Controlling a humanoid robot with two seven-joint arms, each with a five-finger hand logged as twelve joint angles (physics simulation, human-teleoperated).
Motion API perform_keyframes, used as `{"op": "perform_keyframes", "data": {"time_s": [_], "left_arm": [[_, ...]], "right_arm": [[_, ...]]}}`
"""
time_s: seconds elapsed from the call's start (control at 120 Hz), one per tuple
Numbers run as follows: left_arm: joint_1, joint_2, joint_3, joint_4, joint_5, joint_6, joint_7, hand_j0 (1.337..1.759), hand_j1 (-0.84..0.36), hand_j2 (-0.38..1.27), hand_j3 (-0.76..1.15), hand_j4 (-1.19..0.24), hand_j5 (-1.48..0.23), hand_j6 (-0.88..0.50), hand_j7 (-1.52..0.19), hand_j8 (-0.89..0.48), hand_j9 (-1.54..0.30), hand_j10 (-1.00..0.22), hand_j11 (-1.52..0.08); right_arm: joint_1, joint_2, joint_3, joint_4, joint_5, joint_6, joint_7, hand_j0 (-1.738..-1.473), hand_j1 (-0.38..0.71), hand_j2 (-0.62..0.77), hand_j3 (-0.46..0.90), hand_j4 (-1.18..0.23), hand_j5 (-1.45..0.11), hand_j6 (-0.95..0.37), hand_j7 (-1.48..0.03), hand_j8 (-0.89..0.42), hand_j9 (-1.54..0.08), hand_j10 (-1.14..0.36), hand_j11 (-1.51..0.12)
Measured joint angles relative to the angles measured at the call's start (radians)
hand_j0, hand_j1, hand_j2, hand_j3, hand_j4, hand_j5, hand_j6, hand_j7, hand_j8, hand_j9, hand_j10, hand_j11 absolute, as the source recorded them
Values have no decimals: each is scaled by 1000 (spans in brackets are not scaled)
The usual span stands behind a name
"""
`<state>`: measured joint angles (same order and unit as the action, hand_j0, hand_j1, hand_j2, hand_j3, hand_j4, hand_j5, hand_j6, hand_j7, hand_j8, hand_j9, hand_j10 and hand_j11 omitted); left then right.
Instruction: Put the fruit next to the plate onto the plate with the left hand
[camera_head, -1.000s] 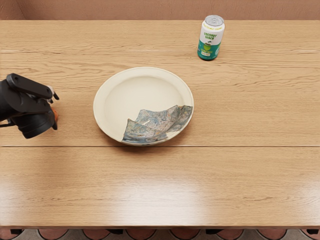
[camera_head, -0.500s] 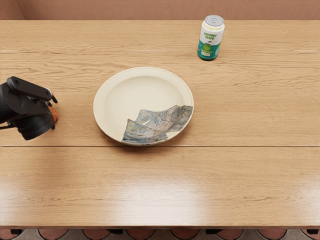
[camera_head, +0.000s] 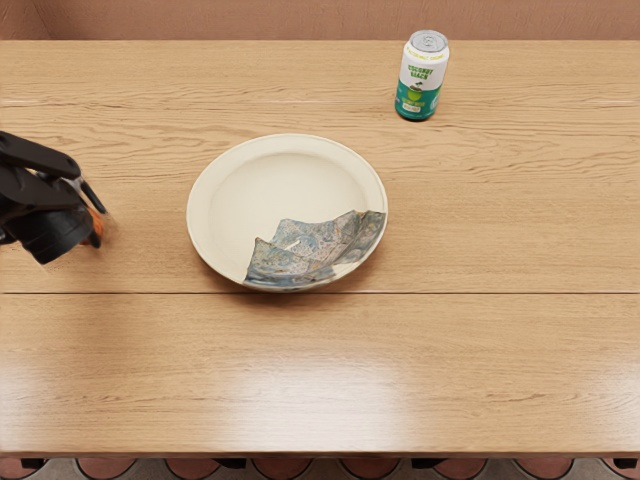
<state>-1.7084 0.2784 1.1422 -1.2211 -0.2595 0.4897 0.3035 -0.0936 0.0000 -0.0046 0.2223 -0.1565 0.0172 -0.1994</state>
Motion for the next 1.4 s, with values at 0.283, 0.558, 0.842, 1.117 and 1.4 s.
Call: {"op": "perform_keyframes", "data": {"time_s": [0.283, 0.558, 0.842, 1.117, 1.4], "left_arm": [[-167, 48, -7, -13, -5, -35, 2, 1654, -345, 480, 0, -716, -1113, -399, -1039, -347, -1022, -556, -1032], [-215, 60, -178, -20, -6, -214, 5, 1652, -342, 465, 0, -730, -1174, -370, -1084, -324, -1058, -536, -1074], [-200, 11, -389, -21, -7, -306, 3, 1652, -373, 503, 0, -728, -1204, -345, -1082, -325, -1077, -533, -1087], [-149, -28, -454, -18, 0, -308, -2, 1653, -324, 474, 0, -749, -1176, -371, -1104, -346, -1086, -549, -1088], [-131, -70, -449, -9, 9, -291, -4, 1656, -124, 267, 0, -504, -768, -330, -726, -304, -717, -416, -717]], "right_arm": [[0, 0, 0, 0, 0, 0, 0, -1658, -322, -5, 0, -22, -29, -22, -29, -22, -29, -22, -29], [0, 0, 0, 0, 0, 1, 0, -1658, -322, -5, 0, -22, -29, -22, -29, -22, -29, -22, -29], [0, 0, 0, 0, 0, 0, 0, -1658, -322, -5, 0, -22, -29, -22, -29, -22, -29, -22, -29], [0, 0, 0, 0, 0, 0, 0, -1658, -322, -5, 0, -22, -29, -22, -29, -22, -29, -22, -29], [0, 0, 0, 0, 0, 1, 0, -1658, -322, -5, 0, -22, -29, -22, -29, -22, -29, -22, -29]]}}
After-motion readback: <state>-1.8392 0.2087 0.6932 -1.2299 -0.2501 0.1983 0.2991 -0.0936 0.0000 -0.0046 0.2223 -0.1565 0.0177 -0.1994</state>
